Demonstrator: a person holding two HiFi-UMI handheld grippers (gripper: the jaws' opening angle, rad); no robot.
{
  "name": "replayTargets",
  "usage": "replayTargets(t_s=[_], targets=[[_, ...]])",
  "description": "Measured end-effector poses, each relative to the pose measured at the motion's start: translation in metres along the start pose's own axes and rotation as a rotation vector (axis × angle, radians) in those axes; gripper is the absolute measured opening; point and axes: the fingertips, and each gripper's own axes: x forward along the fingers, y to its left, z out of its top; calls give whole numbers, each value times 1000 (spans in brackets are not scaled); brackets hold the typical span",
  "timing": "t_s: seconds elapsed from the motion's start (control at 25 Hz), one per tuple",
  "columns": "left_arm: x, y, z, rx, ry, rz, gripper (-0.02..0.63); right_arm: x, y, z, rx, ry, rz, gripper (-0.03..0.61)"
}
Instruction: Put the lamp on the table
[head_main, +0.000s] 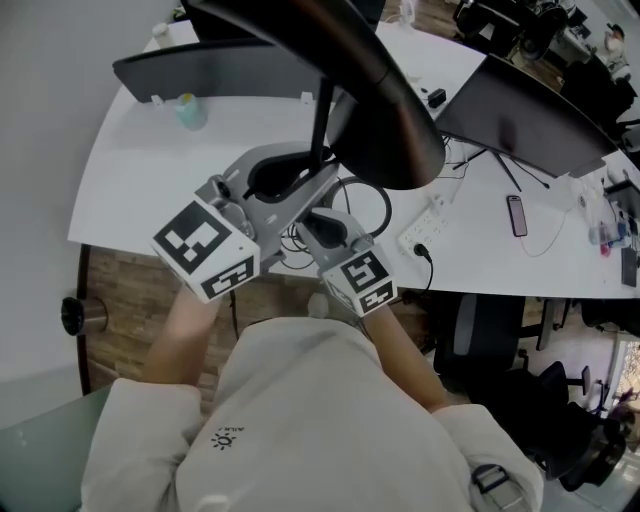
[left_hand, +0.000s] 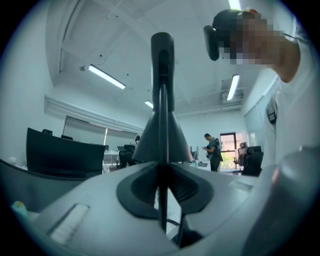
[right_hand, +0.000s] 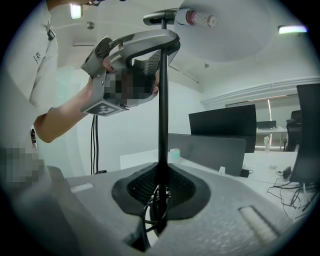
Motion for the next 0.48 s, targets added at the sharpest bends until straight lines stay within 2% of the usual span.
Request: replayTargets(t_s=[0.48], targets=[[21, 12, -13, -8, 14, 9, 38, 5, -21, -11, 12, 20, 19, 46]])
